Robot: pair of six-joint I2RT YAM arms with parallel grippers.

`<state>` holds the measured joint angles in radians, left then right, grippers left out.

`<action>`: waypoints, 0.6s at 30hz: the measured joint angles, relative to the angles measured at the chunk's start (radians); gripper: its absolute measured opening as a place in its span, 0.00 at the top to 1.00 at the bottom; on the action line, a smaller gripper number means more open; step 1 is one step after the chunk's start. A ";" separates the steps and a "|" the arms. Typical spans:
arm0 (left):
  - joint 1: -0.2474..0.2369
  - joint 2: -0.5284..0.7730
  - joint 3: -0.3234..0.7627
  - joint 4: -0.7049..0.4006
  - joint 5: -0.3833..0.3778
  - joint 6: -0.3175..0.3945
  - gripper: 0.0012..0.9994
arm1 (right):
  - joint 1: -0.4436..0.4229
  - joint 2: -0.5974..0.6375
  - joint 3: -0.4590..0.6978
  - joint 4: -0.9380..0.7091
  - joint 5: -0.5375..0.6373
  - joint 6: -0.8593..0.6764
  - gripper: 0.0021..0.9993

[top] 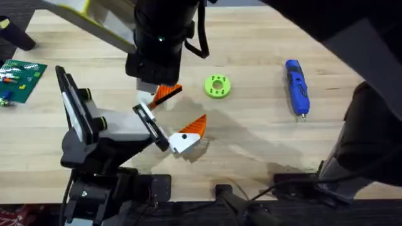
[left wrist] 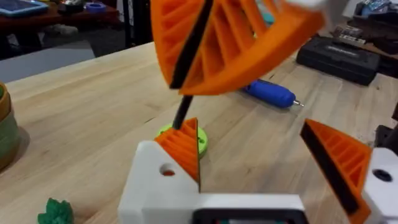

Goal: Pick up the gripper from the table and insert it into the empty holder that is missing its gripper. Then pick up a screw, insert it into the mounting hole, and use the screwdriver to tighten it. Finally, clean up the table by picking up the vegetable and placing it into the bucket.

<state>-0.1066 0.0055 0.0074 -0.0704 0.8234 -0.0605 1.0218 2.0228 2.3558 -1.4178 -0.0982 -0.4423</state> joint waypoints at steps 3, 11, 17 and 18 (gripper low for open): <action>0.000 0.000 0.000 0.000 0.000 0.000 0.01 | -0.004 0.000 0.000 0.000 0.000 0.000 1.00; 0.000 0.000 0.000 0.000 0.000 0.000 0.01 | -0.009 0.032 0.002 0.000 0.000 0.001 1.00; 0.000 0.000 0.000 0.000 0.000 0.000 0.01 | -0.009 0.064 0.002 -0.004 0.000 0.001 1.00; 0.000 0.000 0.000 0.000 0.000 0.000 0.01 | -0.009 0.065 0.002 -0.006 0.001 0.001 1.00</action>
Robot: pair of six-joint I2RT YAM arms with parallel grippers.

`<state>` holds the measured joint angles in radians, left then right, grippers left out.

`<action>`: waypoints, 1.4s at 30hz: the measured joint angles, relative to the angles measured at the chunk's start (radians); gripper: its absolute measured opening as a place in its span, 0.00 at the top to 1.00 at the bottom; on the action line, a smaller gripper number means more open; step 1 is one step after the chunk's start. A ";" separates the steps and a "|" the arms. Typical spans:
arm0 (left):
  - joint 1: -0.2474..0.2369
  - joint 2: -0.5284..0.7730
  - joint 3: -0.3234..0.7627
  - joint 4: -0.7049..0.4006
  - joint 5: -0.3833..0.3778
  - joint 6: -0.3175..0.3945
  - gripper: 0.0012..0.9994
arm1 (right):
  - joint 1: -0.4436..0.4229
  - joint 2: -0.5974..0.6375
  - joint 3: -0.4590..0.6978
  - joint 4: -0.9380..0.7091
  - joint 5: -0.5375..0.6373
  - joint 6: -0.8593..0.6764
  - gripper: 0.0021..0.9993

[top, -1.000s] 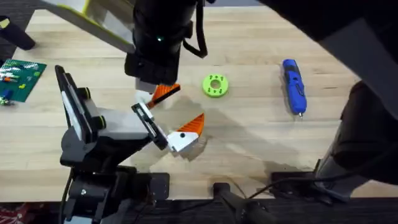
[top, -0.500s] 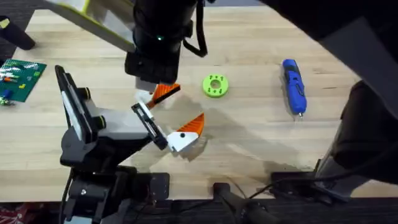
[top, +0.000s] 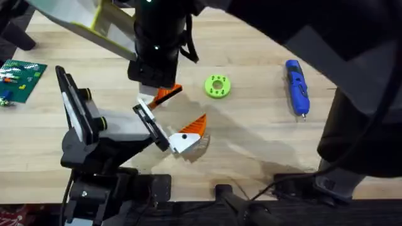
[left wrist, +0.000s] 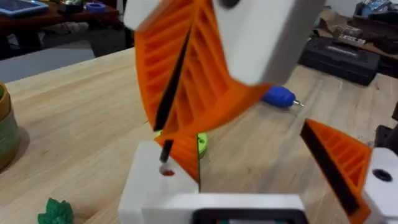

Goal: Pick up the gripper from the table and insert it into the empty holder that is missing its gripper. Then pick up a screw, insert it into the mounting hole, and use the screwdriver to tighten it. Finally, clean up the table by picking up the vegetable and placing it into the bucket.

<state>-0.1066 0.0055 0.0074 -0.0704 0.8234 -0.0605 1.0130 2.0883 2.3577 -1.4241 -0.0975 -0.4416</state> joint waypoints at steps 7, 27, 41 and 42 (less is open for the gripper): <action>0.000 0.000 0.000 0.000 0.000 0.000 0.01 | 0.000 0.000 0.000 -0.014 0.007 0.000 1.00; 0.000 0.000 0.000 0.000 0.000 0.000 0.01 | 0.000 0.000 0.000 -0.009 -0.009 0.000 1.00; 0.000 0.000 0.000 0.000 0.000 0.000 0.01 | 0.000 0.000 0.000 -0.003 -0.008 0.000 1.00; 0.000 0.000 0.000 0.000 0.000 0.000 0.01 | 0.000 0.000 0.000 0.002 -0.008 0.000 1.00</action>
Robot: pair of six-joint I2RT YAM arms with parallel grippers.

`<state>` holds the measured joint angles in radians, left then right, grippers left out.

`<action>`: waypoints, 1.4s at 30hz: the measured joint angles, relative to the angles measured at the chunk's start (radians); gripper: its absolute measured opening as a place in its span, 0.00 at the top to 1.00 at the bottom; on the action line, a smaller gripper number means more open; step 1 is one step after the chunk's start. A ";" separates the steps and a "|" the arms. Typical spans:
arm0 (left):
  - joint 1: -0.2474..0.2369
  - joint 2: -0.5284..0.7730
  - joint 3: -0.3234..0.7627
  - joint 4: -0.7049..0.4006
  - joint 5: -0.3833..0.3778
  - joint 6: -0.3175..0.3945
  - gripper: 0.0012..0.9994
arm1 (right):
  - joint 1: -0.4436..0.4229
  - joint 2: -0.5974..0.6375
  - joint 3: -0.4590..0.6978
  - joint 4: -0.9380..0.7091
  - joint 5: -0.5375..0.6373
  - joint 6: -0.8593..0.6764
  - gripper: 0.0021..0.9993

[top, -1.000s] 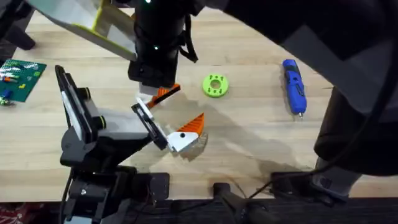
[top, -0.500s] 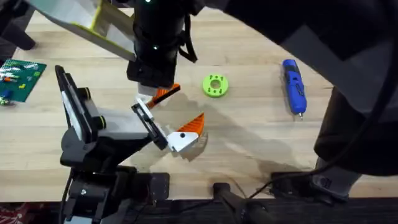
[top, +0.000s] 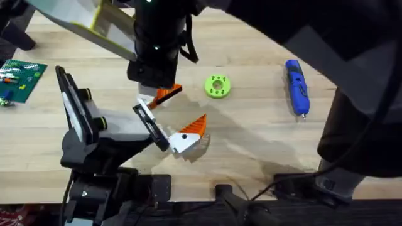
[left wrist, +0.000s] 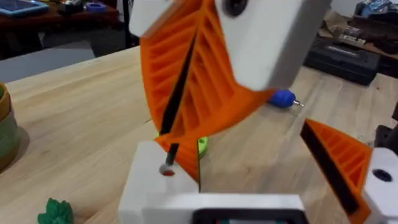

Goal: Pick up the gripper from the table and insert it into the empty holder that is missing its gripper. Then pick up a screw, insert it into the mounting hole, and use the screwdriver to tighten it. Finally, clean up the table by picking up the vegetable and placing it into the bucket.

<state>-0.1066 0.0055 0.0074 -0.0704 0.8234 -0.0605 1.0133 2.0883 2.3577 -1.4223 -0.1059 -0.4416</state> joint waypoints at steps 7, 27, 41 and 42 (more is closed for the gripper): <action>0.000 0.000 0.000 0.000 0.000 0.000 0.01 | 0.000 0.000 0.000 0.001 0.000 0.000 1.00; 0.000 0.000 0.000 0.000 0.000 0.000 0.01 | 0.000 0.000 0.000 -0.006 0.000 0.000 1.00; 0.000 0.000 0.000 0.000 0.000 0.000 0.01 | 0.000 0.026 0.001 -0.010 -0.005 0.000 1.00; 0.000 0.000 0.000 0.000 0.000 0.000 0.01 | 0.000 0.027 0.001 -0.010 -0.007 0.000 1.00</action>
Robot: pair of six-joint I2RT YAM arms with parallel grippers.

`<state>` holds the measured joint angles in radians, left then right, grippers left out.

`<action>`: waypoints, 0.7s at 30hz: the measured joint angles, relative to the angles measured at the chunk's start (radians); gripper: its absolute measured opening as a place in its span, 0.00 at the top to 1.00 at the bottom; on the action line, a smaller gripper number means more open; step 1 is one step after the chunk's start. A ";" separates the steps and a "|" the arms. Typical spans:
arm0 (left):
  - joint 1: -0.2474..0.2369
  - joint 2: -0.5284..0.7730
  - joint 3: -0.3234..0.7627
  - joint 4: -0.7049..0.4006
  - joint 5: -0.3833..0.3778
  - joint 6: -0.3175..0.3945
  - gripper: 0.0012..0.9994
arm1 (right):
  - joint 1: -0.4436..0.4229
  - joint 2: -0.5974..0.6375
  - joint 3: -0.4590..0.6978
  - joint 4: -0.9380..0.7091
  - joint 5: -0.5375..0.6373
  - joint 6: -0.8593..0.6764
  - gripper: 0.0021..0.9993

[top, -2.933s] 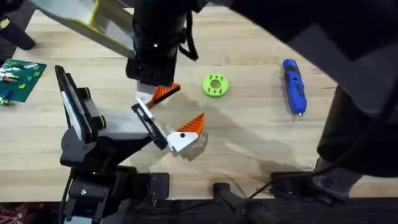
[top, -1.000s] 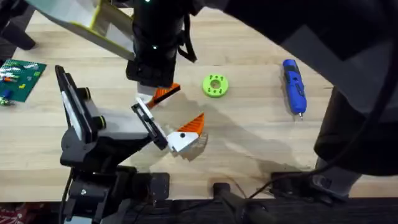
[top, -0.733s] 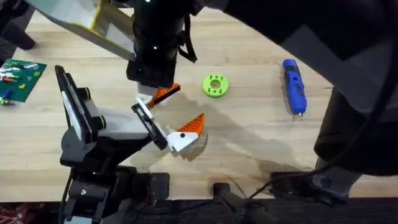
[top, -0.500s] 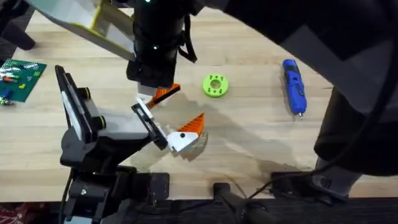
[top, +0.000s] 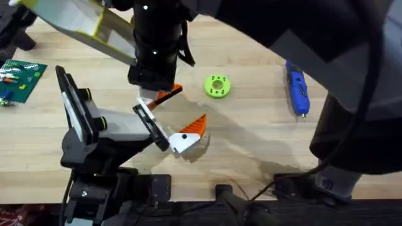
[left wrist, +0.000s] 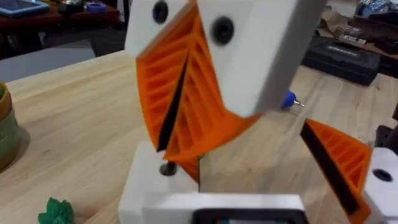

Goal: Pick up the gripper from the table and insert it into the empty holder that is missing its gripper. Then pick up a screw, insert it into the mounting hole, and use the screwdriver to tighten it. Finally, clean up the table by picking up the vegetable and placing it into the bucket.

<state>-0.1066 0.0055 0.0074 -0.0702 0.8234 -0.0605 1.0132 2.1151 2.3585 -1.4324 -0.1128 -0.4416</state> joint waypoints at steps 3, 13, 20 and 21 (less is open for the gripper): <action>0.000 0.000 0.000 0.000 0.000 0.000 0.01 | 0.000 0.000 0.000 0.000 -0.001 0.000 1.00; 0.000 0.000 0.000 0.000 0.000 0.000 0.01 | 0.000 0.000 0.000 0.000 -0.007 0.000 1.00; 0.000 0.000 0.000 0.000 0.000 0.000 0.01 | 0.000 0.001 0.000 0.000 -0.008 0.000 1.00; 0.000 0.000 0.000 0.000 0.000 0.000 0.01 | 0.000 0.003 0.000 0.000 -0.008 0.000 1.00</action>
<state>-0.1066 0.0055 0.0074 -0.0700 0.8230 -0.0605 1.0132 2.1179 2.3585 -1.4322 -0.1211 -0.4413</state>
